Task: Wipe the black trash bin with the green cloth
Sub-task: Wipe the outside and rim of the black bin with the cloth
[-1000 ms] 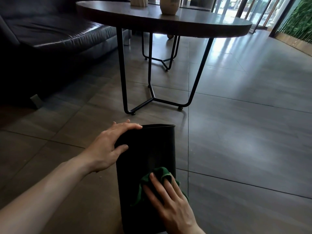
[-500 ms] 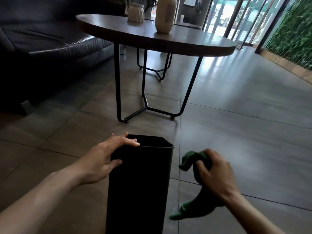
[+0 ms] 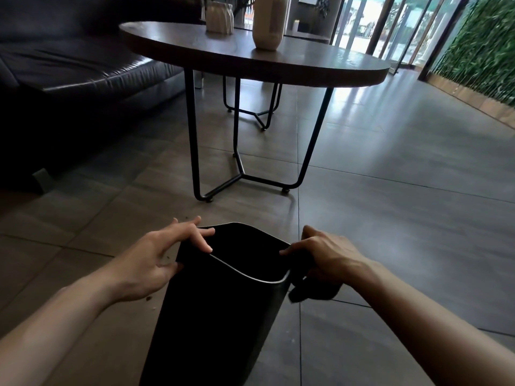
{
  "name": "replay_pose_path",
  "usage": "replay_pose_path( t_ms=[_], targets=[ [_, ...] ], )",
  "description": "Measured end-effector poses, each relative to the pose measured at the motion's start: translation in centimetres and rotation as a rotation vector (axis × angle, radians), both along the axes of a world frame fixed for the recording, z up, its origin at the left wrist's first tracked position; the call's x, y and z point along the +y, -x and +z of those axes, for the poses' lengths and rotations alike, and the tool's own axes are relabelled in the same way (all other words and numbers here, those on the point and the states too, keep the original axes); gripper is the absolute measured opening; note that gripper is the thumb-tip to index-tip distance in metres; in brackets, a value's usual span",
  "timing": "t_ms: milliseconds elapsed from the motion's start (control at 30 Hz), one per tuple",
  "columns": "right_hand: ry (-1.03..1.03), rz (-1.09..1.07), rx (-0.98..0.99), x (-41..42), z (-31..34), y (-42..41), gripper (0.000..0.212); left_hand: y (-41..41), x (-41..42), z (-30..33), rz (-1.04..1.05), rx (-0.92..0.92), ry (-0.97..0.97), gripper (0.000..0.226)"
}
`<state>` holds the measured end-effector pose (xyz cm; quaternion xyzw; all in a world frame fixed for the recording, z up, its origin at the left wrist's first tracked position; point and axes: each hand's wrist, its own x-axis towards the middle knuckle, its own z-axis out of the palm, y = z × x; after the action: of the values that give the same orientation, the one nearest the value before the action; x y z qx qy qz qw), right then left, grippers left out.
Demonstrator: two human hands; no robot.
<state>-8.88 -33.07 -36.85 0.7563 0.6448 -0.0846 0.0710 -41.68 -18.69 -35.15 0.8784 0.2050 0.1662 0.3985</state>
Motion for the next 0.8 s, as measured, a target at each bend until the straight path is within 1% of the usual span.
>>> replay_pose_path(
  t_ms=[67,133,200,300,367,500,600,700,800],
  targets=[
    [0.030,0.061,0.042,-0.3,-0.7,0.3,0.050,0.5,0.3,-0.1,0.058,-0.002,-0.021,0.050],
    [0.014,0.099,0.065,-0.5,-1.0,0.5,0.042,0.8,0.6,-0.1,0.120,0.000,-0.039,0.044],
    [-0.022,0.133,0.062,-0.7,-1.2,0.8,0.038,0.8,0.7,-0.2,0.190,0.003,-0.050,0.039],
    [-0.109,0.169,0.019,-0.9,-1.5,1.8,0.036,0.7,0.7,-0.4,0.296,0.008,-0.082,0.025],
    [-0.180,0.167,-0.004,-0.9,-1.8,2.5,0.036,0.4,0.8,-0.5,0.350,0.010,-0.068,0.024],
    [-0.281,0.136,-0.028,-0.8,-1.5,3.7,0.037,-0.7,0.8,-0.9,0.396,0.011,0.072,0.062],
    [-0.320,0.122,-0.111,-1.0,-1.1,4.6,0.035,-2.3,0.5,-1.4,0.407,0.028,0.121,0.083],
    [-0.340,0.076,-0.200,-1.6,-0.8,5.4,0.029,-3.8,0.4,-2.6,0.383,0.040,0.152,0.094],
    [-0.333,0.021,-0.247,-2.5,-1.6,5.7,0.022,-4.9,0.2,-4.6,0.315,0.103,0.153,0.099]
  ],
)
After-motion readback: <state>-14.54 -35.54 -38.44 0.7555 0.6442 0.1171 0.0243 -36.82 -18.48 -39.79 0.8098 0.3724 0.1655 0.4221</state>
